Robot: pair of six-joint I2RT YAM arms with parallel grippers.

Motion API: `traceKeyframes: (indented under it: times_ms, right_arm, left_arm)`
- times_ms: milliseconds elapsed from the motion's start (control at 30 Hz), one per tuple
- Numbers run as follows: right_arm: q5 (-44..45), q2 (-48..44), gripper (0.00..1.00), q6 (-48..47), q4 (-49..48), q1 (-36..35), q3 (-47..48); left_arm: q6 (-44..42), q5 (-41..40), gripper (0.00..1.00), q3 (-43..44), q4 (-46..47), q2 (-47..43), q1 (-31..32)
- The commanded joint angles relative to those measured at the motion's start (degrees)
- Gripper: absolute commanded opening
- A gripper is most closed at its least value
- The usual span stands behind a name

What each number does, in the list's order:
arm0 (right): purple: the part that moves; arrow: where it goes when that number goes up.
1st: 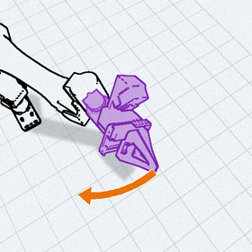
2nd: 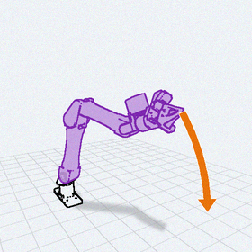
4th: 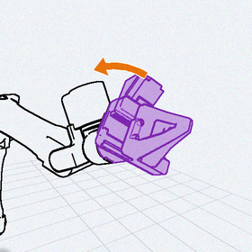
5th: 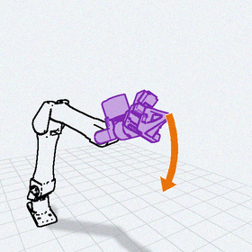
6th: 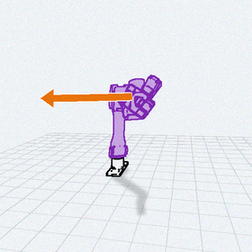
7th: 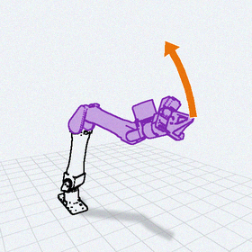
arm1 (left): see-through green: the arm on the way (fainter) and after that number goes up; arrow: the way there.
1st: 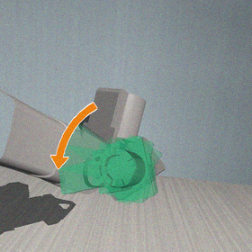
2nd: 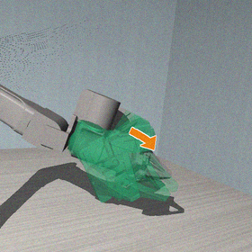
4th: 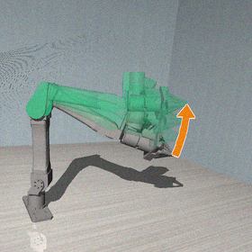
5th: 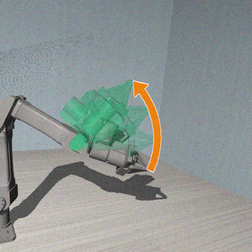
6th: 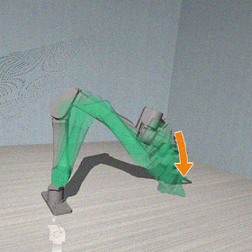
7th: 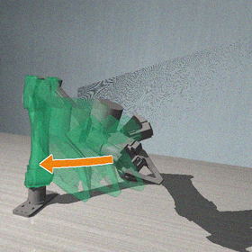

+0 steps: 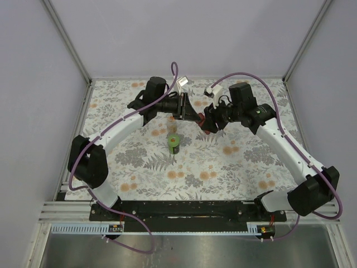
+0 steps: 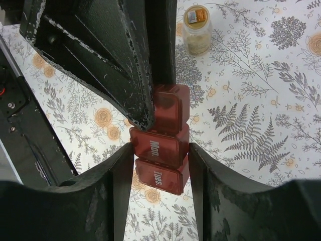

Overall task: Sort the pills into containers
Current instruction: Open the pill container at the center of the board.

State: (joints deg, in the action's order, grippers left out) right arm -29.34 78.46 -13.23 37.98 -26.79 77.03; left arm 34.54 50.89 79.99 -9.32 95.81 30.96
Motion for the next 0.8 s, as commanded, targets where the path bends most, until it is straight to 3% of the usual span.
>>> traceKeyframes:
  times_ms: [0, 133, 433, 767]
  right_arm:
    - [-2.30, 1.35, 0.34, -0.48, -2.91, 0.24, 2.07]
    - [-3.26, 1.52, 0.28, -1.00, -1.86, 0.42, 2.42]
    - [-2.65, 1.88, 0.59, -1.10, 1.66, 1.74, 4.35]
    - [-7.65, 3.54, 0.66, 1.46, 2.19, 3.05, 4.97]
  left_arm:
    - [2.46, 8.25, 0.00, 0.35, 7.21, -4.14, 2.44]
    - [2.46, 9.66, 0.00, 0.00, 8.35, -4.14, 2.35]
    - [-2.81, 8.70, 0.00, 0.70, 4.14, -5.11, 2.44]
    - [-6.07, 9.13, 0.00, 0.87, 2.29, -6.16, 3.23]
